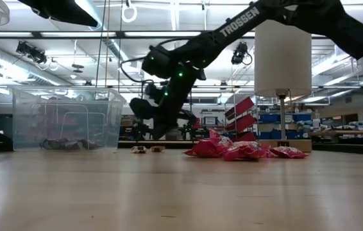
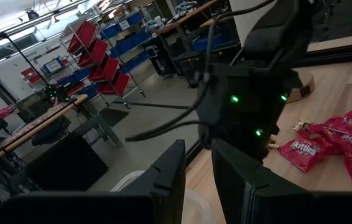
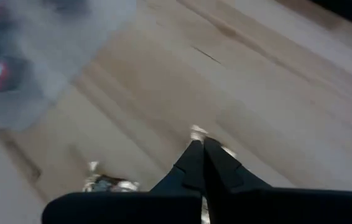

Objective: Sort candy
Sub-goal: Put the gold chocolate into the bottom right transparent bin

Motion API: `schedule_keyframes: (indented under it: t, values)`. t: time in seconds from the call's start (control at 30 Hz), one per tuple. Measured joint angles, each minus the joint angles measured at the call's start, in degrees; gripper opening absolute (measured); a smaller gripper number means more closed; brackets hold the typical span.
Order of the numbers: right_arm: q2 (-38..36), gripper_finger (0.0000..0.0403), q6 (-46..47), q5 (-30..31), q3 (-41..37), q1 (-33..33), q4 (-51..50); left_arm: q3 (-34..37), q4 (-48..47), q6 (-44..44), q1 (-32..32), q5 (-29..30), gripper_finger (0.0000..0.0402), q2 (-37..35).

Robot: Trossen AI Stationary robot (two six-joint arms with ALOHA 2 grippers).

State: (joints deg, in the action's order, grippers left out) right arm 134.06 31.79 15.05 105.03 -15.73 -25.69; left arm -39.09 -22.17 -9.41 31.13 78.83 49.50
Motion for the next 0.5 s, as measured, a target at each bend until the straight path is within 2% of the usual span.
schedule_keyframes:
  t: [0.13,0.5]
  values:
    - [-0.04,0.0,3.29,-1.11,-0.01,-1.13,-3.75,0.0,-0.01,0.0,-0.01,0.0,0.0082,0.02]
    - [-0.02,0.0,3.33,-4.72,0.0,-1.25,-3.1,0.0,-0.05,-0.02,-0.01,-0.01,0.0082,0.01]
